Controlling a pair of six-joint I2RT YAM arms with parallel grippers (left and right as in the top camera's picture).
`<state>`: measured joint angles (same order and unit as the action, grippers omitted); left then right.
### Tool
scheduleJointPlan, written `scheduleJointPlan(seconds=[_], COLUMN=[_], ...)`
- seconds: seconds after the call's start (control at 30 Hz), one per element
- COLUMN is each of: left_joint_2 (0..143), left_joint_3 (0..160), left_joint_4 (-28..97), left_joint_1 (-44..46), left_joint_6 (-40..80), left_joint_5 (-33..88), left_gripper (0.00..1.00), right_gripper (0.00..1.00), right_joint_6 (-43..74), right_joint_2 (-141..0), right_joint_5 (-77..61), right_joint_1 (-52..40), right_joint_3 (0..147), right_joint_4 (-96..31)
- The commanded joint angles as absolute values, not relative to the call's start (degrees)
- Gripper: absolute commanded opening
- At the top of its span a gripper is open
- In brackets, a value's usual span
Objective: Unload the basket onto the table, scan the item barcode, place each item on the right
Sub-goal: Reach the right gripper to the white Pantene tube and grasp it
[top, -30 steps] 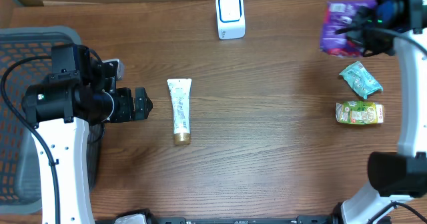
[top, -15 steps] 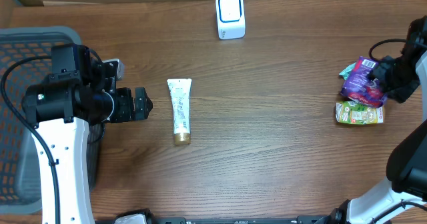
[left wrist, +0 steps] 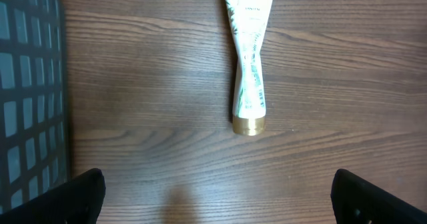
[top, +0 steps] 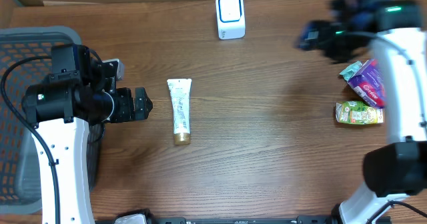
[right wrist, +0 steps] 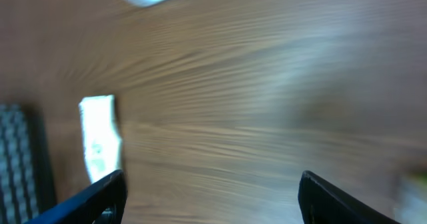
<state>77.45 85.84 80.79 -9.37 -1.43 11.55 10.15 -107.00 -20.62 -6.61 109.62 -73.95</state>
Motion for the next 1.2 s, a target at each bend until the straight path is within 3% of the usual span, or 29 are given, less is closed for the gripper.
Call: scheduleJointPlan(seconds=[0.0,0.17,0.37,0.77,1.17], left_joint_2=[77.6,77.6,77.6,77.6,77.6], left_joint_3=[86.1,86.1,86.1,86.1,86.1], left_joint_4=[80.8,80.7,80.8,80.7,80.7], left_joint_1=[-9.0,-9.0,-9.0,-9.0,-9.0], left_joint_6=[-0.6,-0.6,-0.6,-0.6,-0.6], left_joint_5=[11.4,11.4,11.4,11.4,11.4], left_gripper=[1.00,1.00,1.00,1.00,0.99], right_gripper=[0.81,0.76,0.77,0.80,0.82], right_joint_6=[15.6,26.0,26.9,27.0,29.7], right_joint_2=[-106.5,-106.6,-108.8,-123.1,-123.7], right_joint_5=[-22.6,-17.1,-13.7,-21.5,-23.4], right_joint_1=[-17.7,-33.4,-41.1,-44.3,-45.9], right_joint_3=[103.1,89.4,81.4,81.3,81.3], right_joint_4=[-67.0,-44.1,-28.8,-19.6,-14.3])
